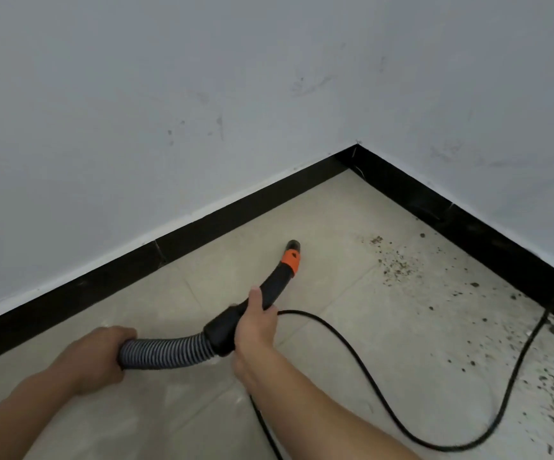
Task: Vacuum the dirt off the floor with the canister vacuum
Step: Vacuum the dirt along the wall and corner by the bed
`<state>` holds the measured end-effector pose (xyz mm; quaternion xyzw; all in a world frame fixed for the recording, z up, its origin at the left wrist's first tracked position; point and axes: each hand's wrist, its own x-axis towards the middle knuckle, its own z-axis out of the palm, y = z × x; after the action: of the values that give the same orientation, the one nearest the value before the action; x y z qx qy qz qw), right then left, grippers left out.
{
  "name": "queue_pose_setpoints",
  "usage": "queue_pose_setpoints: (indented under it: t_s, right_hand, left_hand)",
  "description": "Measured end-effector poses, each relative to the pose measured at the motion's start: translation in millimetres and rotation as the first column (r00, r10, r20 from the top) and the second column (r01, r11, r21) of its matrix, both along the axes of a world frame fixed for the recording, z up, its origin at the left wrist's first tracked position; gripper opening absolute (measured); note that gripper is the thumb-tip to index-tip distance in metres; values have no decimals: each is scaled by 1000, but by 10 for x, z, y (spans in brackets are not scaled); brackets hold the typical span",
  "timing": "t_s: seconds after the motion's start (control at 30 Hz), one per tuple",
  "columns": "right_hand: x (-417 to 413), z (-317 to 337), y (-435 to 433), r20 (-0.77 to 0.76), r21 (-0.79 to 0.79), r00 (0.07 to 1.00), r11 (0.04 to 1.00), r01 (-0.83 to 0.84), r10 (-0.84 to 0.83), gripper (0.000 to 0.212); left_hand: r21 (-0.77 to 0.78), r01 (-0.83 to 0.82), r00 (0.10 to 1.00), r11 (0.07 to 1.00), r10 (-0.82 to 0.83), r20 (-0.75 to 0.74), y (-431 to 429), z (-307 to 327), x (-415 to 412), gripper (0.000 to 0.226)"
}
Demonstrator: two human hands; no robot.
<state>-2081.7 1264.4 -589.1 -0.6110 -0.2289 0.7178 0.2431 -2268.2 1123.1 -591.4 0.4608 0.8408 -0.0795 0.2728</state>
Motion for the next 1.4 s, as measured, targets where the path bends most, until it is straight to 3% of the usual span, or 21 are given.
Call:
queue_pose_setpoints:
  t_s: [0.1,0.23,0.33,0.6,0.77,0.93,1.07,1.27,1.4]
  right_hand:
    - [176,-19,-227,-25,-19,999,999,48,-48,38]
    - [320,49,414,-33,23,999,1000,8,-7,42]
    - [322,126,689,-45,-22,999,999,-27,26,48]
    - [796,148,152,-9,-14,968,968,252,-252,28]
    - [733,22,597,-64,-25,983,985,170,-171,50]
    - [1061,9,355,-54,-55,907,908,416,-418,31]
    - [1450,63,157,-26,-53,843,842,536,-538,25]
    - [1665,102,816,-19,12,905,905,424,-424,41]
    - [1759,83,775,-30,3,911,912,411,-411,41]
  left_hand:
    - [-28,15,1000,999,-16,-15,-73,-23,41,25]
    - [134,43,996,990,-53,72,191,-46,432,27]
    - [168,91,992,982,-104,70,373,17,550,29]
    - [141,219,976,966,-218,-22,529,4,569,25]
    - [183,222,975,958,-223,-14,679,5,671,24]
    - [172,286,957,943,-290,0,947,-18,707,23]
    - [151,358,920,921,-376,112,1252,-202,934,26]
    - [276,366,898,889,-415,147,1599,-222,1174,19]
    - [281,371,885,885,-428,181,1557,-134,1205,17]
